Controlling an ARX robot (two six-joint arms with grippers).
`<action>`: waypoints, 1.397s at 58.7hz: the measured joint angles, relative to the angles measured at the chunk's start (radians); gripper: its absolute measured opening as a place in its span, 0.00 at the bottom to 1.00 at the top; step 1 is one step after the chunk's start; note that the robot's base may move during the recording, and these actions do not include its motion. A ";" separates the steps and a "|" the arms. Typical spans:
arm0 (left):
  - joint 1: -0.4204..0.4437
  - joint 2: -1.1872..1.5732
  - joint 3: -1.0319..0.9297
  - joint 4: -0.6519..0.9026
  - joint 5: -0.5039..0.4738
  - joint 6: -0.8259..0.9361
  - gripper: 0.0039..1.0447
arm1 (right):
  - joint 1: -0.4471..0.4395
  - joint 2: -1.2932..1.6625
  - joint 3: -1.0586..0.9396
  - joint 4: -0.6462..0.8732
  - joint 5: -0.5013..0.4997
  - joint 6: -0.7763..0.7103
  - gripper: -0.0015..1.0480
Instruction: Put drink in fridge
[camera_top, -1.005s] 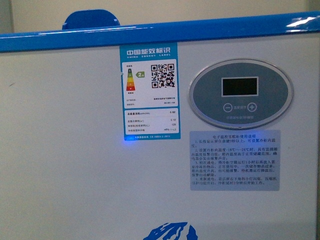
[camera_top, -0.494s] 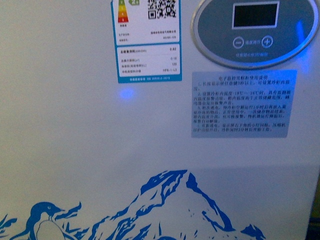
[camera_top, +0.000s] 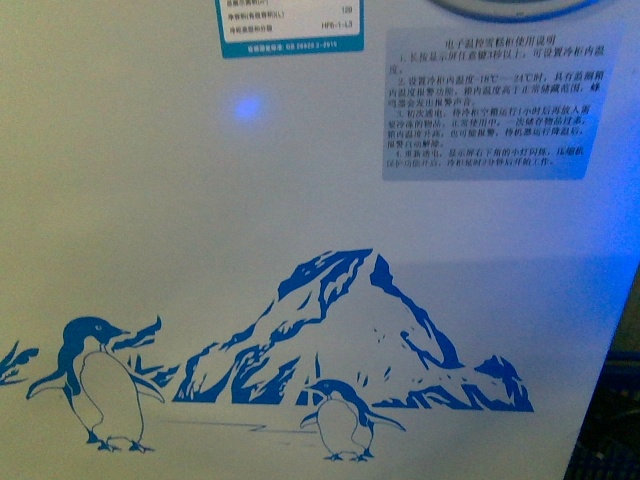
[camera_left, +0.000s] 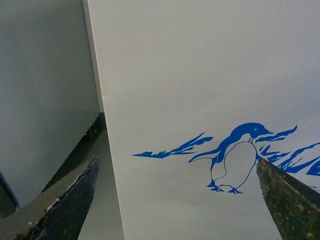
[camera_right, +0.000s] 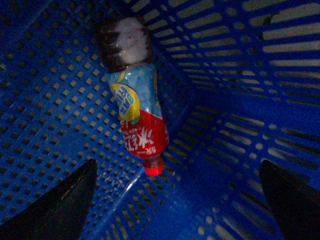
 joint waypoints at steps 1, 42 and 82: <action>0.000 0.000 0.000 0.000 0.000 0.000 0.92 | 0.000 0.012 0.013 -0.003 0.001 0.000 0.93; 0.000 0.000 0.000 0.000 0.000 0.000 0.92 | -0.028 0.528 0.555 -0.174 0.065 0.063 0.93; 0.000 0.000 0.000 0.000 0.000 0.000 0.92 | -0.051 0.756 0.872 -0.341 0.043 0.130 0.93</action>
